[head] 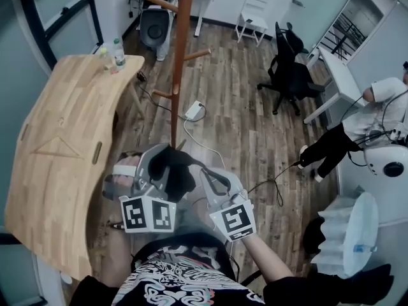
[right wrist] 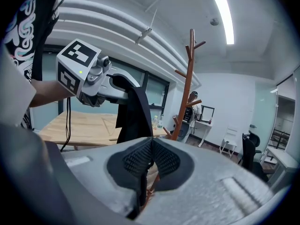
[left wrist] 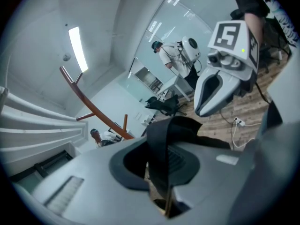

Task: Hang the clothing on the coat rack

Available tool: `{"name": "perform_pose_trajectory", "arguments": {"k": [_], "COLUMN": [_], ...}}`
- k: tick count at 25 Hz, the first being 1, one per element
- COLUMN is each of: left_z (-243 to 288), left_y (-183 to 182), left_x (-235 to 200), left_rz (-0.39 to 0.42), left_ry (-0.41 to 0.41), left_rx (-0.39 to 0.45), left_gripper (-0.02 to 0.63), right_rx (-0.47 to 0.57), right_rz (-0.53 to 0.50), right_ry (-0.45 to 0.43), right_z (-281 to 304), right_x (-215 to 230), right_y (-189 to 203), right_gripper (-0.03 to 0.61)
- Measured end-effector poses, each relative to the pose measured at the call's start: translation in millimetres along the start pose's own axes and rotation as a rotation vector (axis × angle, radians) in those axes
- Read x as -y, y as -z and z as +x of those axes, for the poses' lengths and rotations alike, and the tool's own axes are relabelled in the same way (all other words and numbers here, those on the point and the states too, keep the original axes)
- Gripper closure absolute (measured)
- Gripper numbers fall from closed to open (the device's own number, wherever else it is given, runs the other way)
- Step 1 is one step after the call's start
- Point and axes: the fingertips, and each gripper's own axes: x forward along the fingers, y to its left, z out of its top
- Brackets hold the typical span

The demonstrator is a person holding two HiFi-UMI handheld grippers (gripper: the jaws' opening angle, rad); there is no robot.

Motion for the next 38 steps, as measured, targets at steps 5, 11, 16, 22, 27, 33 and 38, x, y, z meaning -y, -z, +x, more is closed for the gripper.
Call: {"name": "perform_pose_trajectory", "arguments": {"k": [5, 11, 16, 22, 27, 33, 38], "left_z": [11, 28, 39, 61, 79, 96, 104], "left_y": [4, 9, 13, 22, 29, 40, 51], "left_x": [1, -9, -16, -27, -29, -41, -56], "left_rz": [0.000, -0.003, 0.010, 0.003, 0.007, -0.011, -0.037], "left_ry": [0.016, 0.017, 0.031, 0.058, 0.086, 0.091, 0.081], "left_rx": [0.004, 0.013, 0.014, 0.018, 0.028, 0.028, 0.030], "left_gripper": [0.584, 0.584, 0.584, 0.584, 0.584, 0.584, 0.584], "right_rx": [-0.004, -0.042, -0.039, -0.114, -0.127, -0.165, -0.156], "right_rz": [0.002, -0.020, -0.022, -0.072, -0.074, -0.104, -0.154], "right_ry": [-0.006, 0.003, -0.027, -0.065, -0.072, -0.139, -0.093], "right_z": [13, 34, 59, 94, 119, 149, 162], "right_x": [4, 14, 23, 29, 43, 43, 60], "right_y": [4, 8, 9, 17, 22, 25, 17], "right_gripper": [0.523, 0.518, 0.503, 0.491, 0.491, 0.511, 0.571]}}
